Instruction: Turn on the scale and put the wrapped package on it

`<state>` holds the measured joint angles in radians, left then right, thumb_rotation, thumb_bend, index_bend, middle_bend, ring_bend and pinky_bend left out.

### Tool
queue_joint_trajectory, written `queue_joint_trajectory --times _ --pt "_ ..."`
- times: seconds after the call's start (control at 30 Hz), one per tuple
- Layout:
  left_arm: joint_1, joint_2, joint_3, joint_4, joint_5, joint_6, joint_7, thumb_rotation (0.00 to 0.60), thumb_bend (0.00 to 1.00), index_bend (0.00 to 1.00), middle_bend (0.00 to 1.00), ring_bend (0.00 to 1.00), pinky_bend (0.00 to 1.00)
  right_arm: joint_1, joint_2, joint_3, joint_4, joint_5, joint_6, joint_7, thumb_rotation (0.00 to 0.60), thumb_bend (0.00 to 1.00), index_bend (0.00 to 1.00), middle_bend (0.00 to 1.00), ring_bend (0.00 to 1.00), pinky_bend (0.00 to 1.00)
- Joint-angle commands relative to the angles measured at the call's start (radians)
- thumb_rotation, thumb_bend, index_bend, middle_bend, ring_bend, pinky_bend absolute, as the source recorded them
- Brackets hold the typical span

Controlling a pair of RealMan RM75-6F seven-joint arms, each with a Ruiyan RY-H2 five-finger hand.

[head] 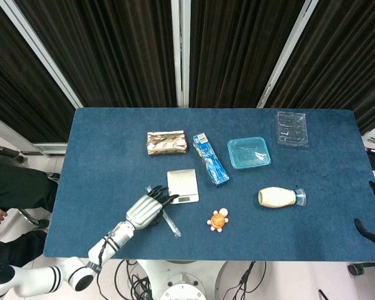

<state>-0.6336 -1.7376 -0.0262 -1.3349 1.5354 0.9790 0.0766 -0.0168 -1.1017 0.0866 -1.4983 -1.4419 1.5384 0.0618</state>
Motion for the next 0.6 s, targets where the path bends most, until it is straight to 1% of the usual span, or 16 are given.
queue_joint_trajectory --times 0.03,0.27,0.37,0.6 --pt "-0.001 -0.002 0.001 0.004 -0.008 -0.003 0.0 0.6 0.76 0.08 0.23 0.0 0.0 -0.001 0.0 0.0 0.001 0.001 -0.001 0.001 0.6 0.18 0.0 0.0 0.0 0.0" --pt "-0.006 -0.012 0.01 0.017 -0.018 -0.016 -0.007 0.6 0.77 0.07 0.23 0.0 0.0 -0.002 -0.002 0.0 0.002 0.003 -0.001 0.0 0.6 0.18 0.0 0.0 0.0 0.0" --pt "-0.009 -0.017 0.014 0.02 -0.018 -0.018 -0.008 0.6 0.77 0.07 0.23 0.0 0.0 -0.001 -0.003 -0.001 0.002 0.002 -0.004 -0.001 0.6 0.2 0.0 0.0 0.0 0.0" --pt "-0.01 -0.023 0.026 0.034 -0.012 -0.014 0.017 0.6 0.77 0.07 0.24 0.0 0.0 -0.002 -0.006 -0.002 0.007 0.009 -0.012 -0.001 0.6 0.21 0.0 0.0 0.0 0.0"
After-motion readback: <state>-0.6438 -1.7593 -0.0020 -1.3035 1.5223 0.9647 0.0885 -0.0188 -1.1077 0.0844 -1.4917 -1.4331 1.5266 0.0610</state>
